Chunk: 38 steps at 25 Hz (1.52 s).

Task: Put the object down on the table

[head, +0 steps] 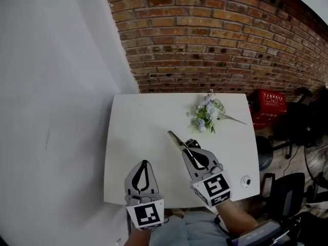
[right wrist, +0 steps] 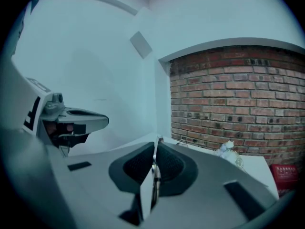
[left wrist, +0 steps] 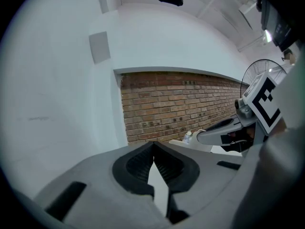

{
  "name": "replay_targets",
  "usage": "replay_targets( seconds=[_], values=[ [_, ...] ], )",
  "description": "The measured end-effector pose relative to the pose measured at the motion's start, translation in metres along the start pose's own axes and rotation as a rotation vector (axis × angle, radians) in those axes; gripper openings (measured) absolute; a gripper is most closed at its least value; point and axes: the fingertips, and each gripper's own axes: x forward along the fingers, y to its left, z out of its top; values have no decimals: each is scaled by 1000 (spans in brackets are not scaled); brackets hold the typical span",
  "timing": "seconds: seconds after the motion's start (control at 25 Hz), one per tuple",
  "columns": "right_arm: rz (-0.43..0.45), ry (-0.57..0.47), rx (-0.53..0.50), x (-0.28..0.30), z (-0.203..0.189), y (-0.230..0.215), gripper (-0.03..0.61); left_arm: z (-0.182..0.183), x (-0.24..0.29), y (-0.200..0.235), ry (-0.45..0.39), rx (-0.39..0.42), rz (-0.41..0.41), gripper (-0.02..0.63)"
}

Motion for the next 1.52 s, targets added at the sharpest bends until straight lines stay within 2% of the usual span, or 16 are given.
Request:
replay_targets(
  seconds=[0.28,0.68,1.16,1.52],
  values=[
    [-47,59,15,16,-16,-11,18,-5,25,9,35,-69,-45,8],
    [-68,146,63,34,-59,-24,20,-37,52,6,106,-72,-90,9],
    [-71,262,146,42,-128,-18,20,-90,60,-8,228,-78,-139,9],
    [-69,307,188,47,-152,-13,21,-114,63,-12,272,-94,-155,9]
  ],
)
